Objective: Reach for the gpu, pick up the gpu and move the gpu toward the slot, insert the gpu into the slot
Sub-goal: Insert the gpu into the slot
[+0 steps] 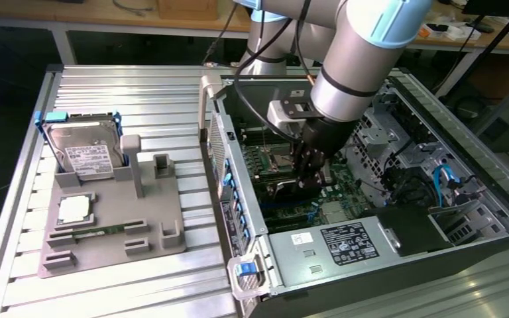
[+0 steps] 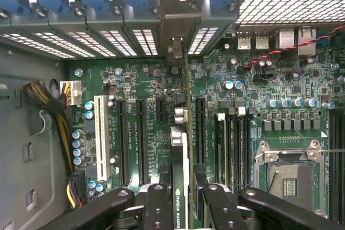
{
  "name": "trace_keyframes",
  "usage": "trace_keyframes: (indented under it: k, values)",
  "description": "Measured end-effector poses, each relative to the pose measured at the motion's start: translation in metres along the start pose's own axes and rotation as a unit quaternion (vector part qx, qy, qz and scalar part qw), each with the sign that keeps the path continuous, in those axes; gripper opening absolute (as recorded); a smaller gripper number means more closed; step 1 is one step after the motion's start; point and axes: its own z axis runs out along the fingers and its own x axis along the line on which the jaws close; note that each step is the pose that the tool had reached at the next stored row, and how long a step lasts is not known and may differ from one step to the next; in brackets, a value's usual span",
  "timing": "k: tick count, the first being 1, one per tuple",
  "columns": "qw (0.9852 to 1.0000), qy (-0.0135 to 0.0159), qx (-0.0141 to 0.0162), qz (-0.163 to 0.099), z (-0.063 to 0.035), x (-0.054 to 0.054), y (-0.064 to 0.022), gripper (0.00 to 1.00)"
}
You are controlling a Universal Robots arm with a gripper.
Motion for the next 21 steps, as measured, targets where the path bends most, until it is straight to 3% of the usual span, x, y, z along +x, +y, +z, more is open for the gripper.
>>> trace_keyframes:
  k: [14, 21]
  values:
    - [1.0000, -0.0007, 0.0003, 0.001, 0.0040, 0.0000, 0.0000, 0.27]
    - [1.0000, -0.0008, 0.0012, 0.001, -0.0028, -0.0001, 0.0002, 0.27]
